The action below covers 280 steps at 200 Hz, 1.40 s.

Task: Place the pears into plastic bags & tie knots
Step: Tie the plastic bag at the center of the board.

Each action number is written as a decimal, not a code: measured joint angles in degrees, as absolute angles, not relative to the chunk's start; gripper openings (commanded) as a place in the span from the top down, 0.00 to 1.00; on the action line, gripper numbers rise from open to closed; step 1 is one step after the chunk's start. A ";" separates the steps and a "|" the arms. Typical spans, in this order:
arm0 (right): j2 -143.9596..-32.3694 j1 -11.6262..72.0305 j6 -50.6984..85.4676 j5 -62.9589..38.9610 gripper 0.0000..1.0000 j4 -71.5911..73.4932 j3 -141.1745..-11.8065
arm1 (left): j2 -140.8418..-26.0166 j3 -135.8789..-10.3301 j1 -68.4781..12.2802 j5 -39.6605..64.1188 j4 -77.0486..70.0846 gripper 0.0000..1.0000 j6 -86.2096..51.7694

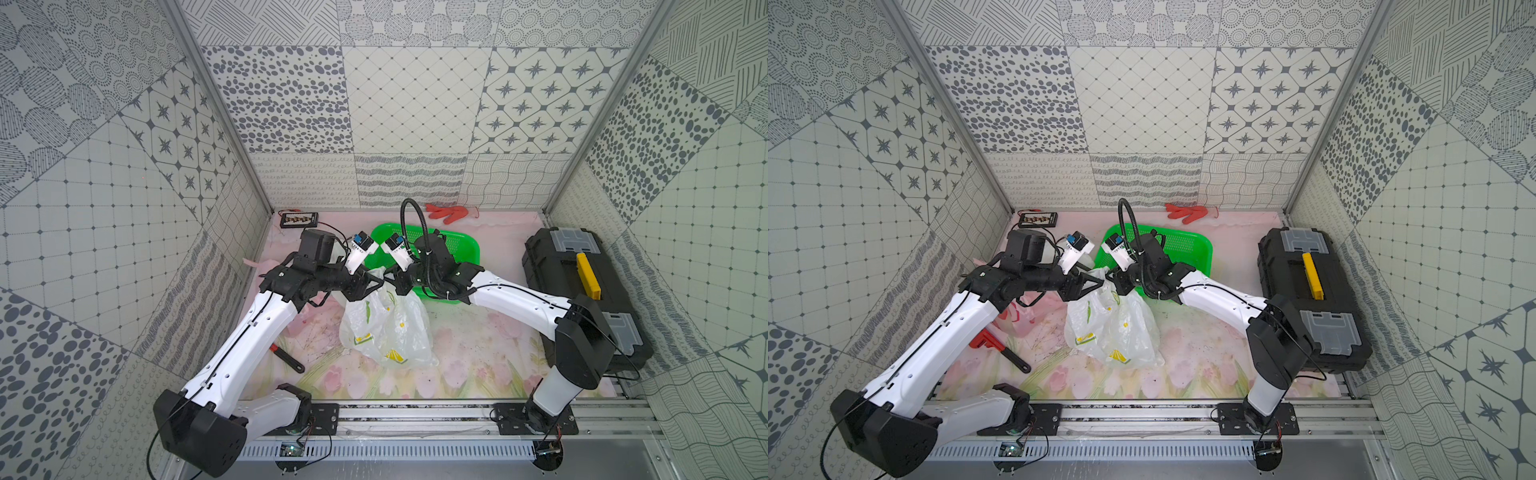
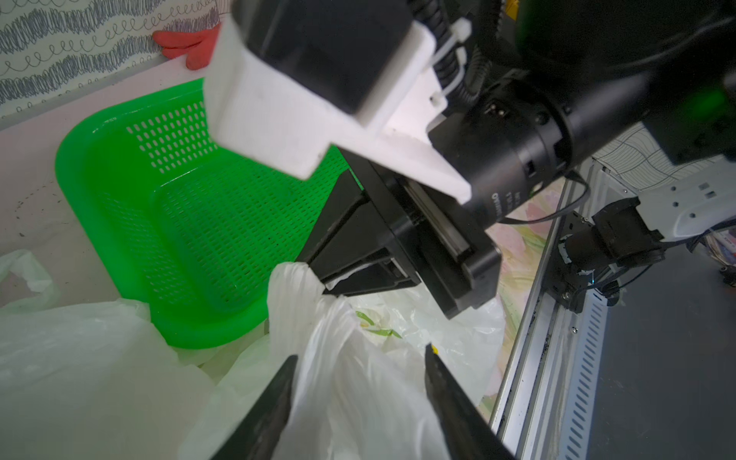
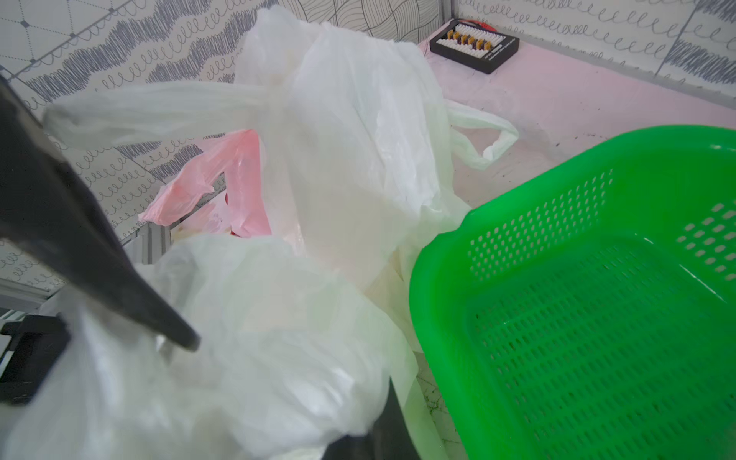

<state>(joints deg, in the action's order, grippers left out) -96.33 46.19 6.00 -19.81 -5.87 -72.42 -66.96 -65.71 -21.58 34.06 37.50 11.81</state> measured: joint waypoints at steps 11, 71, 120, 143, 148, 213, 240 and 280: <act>-95.96 46.70 6.00 -18.90 0.99 -4.03 -71.46 | -67.05 -65.21 -21.41 34.48 37.47 0.47 11.46; -95.61 48.62 10.48 -11.70 1.00 13.85 -65.12 | -65.67 -63.94 -23.22 41.69 34.46 0.47 5.72; -93.69 49.69 18.15 -10.00 1.00 36.32 -54.65 | -58.08 -64.99 -26.02 42.63 34.13 0.51 0.80; -92.92 49.67 19.77 -10.41 1.00 42.57 -52.18 | -53.82 -66.57 -22.65 42.85 33.98 0.56 -2.46; -92.92 49.65 20.01 -10.52 1.00 43.51 -51.86 | -53.25 -66.85 -21.89 42.85 33.91 0.56 -2.94; -92.92 49.65 21.96 -12.34 1.00 47.48 -50.83 | -54.08 -63.72 -18.22 38.17 30.96 0.61 -7.27; -92.92 49.63 23.07 -12.40 1.00 49.06 -50.65 | -57.32 -59.59 -18.68 37.34 28.34 0.65 -8.45; -92.90 48.66 28.32 -14.33 1.00 53.08 -50.30 | -58.39 -52.10 -23.92 36.86 20.40 0.73 -11.55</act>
